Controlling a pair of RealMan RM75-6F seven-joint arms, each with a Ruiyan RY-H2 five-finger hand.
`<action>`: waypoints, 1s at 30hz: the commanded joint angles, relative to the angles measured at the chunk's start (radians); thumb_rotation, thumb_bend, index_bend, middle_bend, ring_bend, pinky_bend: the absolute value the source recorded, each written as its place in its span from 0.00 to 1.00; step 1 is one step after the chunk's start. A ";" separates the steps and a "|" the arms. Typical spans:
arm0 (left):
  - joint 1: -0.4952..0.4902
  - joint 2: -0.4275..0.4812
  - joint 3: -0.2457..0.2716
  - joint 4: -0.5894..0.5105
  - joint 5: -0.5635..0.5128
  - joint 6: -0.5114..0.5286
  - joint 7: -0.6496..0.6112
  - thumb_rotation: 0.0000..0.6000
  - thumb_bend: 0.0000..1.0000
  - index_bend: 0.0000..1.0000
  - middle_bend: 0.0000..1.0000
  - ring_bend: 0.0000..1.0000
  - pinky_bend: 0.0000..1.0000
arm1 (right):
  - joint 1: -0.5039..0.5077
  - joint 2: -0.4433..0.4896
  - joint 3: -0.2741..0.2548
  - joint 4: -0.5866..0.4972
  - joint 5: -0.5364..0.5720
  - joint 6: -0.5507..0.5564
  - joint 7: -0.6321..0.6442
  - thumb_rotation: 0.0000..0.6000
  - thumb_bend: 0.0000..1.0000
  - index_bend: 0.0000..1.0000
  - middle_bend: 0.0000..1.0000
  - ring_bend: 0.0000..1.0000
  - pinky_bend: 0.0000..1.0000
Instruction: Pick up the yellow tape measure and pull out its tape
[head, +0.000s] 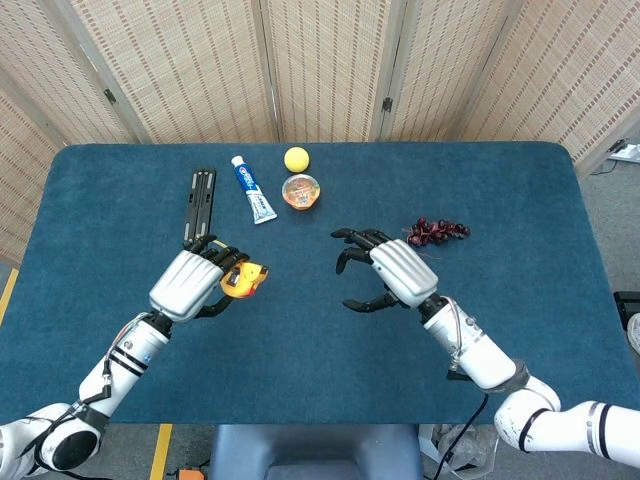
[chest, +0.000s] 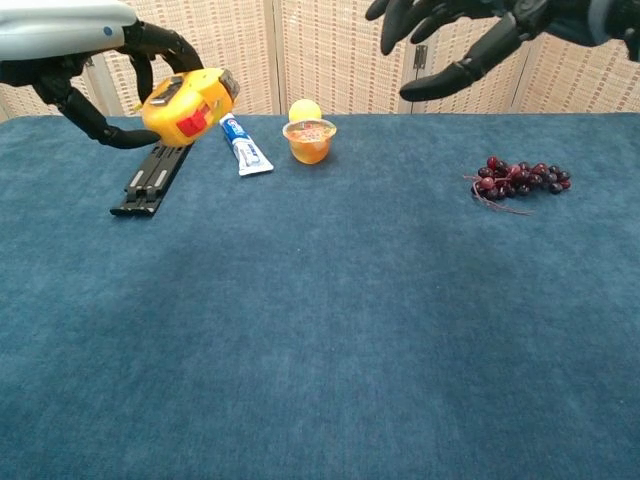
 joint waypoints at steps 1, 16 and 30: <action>-0.011 -0.010 -0.008 -0.021 -0.017 0.012 0.021 1.00 0.41 0.45 0.46 0.43 0.19 | 0.047 -0.038 0.025 0.014 0.073 -0.036 -0.039 1.00 0.23 0.44 0.18 0.20 0.16; -0.062 -0.068 -0.021 -0.087 -0.106 0.062 0.123 1.00 0.41 0.44 0.46 0.43 0.19 | 0.193 -0.120 0.070 0.049 0.328 -0.084 -0.148 1.00 0.23 0.45 0.18 0.20 0.16; -0.105 -0.110 -0.011 -0.092 -0.174 0.093 0.201 1.00 0.41 0.44 0.46 0.43 0.18 | 0.254 -0.163 0.059 0.088 0.405 -0.088 -0.169 1.00 0.23 0.46 0.18 0.20 0.16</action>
